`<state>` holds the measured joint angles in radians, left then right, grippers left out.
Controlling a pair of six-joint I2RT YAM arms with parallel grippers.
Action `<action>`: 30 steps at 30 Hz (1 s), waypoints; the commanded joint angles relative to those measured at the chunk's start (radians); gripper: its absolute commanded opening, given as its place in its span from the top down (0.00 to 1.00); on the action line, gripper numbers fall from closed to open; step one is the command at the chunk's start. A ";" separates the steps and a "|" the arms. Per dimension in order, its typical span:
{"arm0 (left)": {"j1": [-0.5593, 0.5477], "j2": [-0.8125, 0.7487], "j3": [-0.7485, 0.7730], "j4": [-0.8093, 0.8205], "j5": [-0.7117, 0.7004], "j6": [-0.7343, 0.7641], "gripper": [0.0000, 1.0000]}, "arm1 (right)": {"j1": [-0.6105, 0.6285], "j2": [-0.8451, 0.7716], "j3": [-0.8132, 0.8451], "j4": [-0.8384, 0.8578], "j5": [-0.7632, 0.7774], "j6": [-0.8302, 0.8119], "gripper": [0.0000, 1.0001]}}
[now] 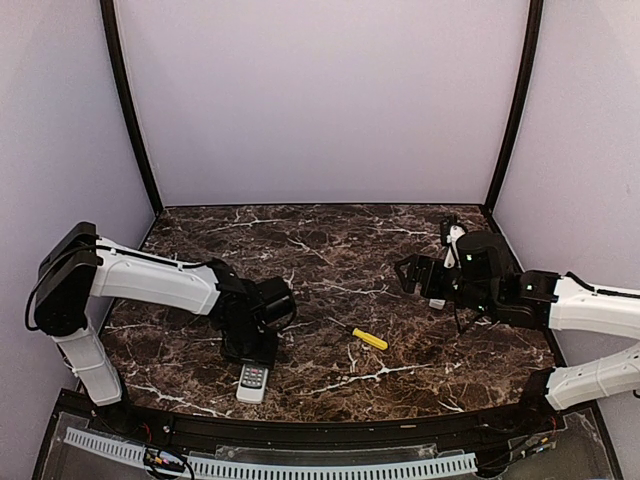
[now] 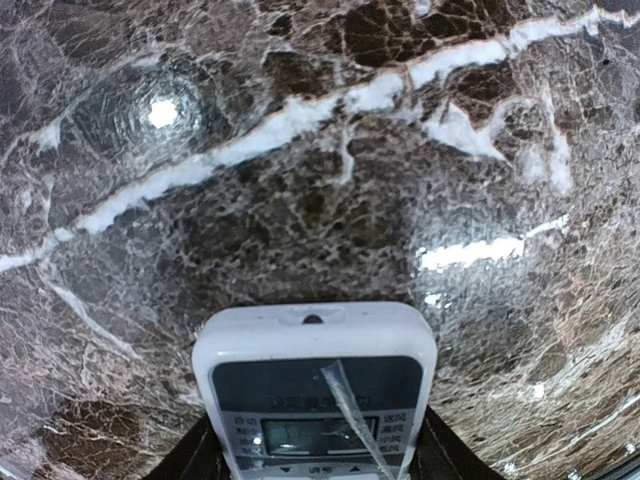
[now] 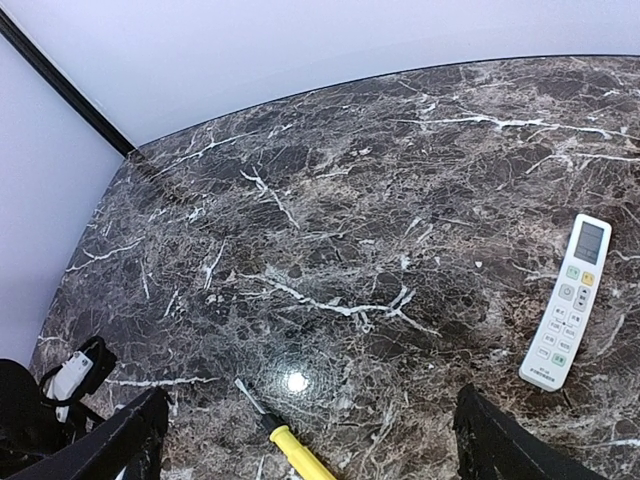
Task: Unload the batteries from the remote control
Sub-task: Pick up the remote control from the center of the board.
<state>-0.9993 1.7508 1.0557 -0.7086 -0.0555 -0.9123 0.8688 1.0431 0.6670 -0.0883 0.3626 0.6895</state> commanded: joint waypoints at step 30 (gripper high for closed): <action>0.172 -0.488 -0.134 0.587 0.101 -0.130 0.60 | 0.013 0.065 0.114 0.178 -0.222 -0.132 0.02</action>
<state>-0.8471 1.3071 0.9764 -0.3336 0.0479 -0.9958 0.8661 1.0592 0.7067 0.0296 0.1959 0.6109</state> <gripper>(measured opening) 0.577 0.986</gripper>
